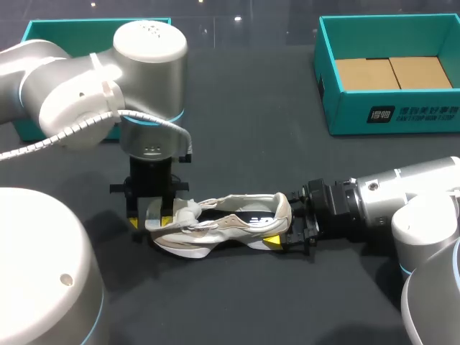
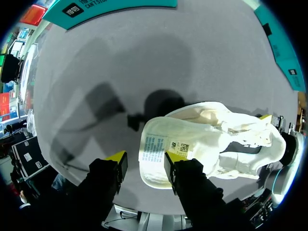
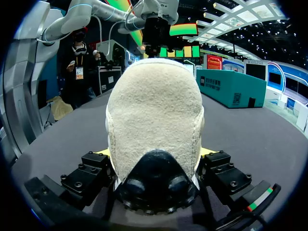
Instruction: Take the shoe out of the shoebox, open the shoe tongue, remove and reinsert the insole, then place the shoe into the shoebox
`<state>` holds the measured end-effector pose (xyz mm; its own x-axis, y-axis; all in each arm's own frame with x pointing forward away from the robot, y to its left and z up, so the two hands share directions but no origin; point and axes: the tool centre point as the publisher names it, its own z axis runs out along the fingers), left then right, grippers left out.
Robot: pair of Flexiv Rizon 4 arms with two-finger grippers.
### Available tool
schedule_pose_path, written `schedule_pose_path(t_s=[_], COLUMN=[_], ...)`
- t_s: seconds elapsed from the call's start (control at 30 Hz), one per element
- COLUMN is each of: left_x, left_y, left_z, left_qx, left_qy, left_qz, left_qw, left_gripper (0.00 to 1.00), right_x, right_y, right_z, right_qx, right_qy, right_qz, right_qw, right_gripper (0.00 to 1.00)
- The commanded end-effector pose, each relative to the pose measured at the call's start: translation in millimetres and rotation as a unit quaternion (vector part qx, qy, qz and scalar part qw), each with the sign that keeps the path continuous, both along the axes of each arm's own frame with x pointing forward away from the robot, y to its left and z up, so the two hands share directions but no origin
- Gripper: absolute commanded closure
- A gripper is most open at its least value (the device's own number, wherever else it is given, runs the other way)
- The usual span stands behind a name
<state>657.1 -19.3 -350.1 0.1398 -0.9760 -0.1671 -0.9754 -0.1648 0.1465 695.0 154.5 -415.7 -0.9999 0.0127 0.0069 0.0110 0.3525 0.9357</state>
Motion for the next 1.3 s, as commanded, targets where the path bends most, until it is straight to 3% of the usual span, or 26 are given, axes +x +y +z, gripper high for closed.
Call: schedule_pose_path(t_s=[0.03,0.5,0.73,0.97,1.17,1.3], left_x=[1.1,16.3,20.8,26.3,28.4,24.7], left_y=[2.4,-10.5,-24.4,-40.9,-61.1,-76.2], left_z=[11.3,65.3,101.9,121.2,139.4,148.7], left_qx=[-0.006,-0.066,-0.097,-0.111,-0.144,-0.164], left_qy=[-0.006,-0.052,-0.088,-0.110,-0.103,-0.082], left_qz=[-0.002,-0.064,-0.130,-0.184,-0.260,-0.354], left_qw=[1.000,0.994,0.983,0.970,0.949,0.917], left_gripper=[0.51,0.47,0.45,0.44,0.42,0.41], right_x=[0.1,0.1,0.1,0.1,0.1,0.1], right_y=[0.8,0.8,0.8,0.8,0.8,0.8], right_z=[-2.6,-2.6,-2.6,-2.6,-2.6,-2.6], right_qx=[-0.003,-0.003,-0.003,-0.003,-0.003,-0.003], right_qy=[0.001,0.001,0.001,0.001,0.001,0.001], right_qz=[0.000,0.000,0.000,0.000,0.000,0.000], right_qw=[1.000,1.000,1.000,1.000,1.000,1.000], right_gripper=[1.00,1.00,1.00,1.00,1.00,1.00])
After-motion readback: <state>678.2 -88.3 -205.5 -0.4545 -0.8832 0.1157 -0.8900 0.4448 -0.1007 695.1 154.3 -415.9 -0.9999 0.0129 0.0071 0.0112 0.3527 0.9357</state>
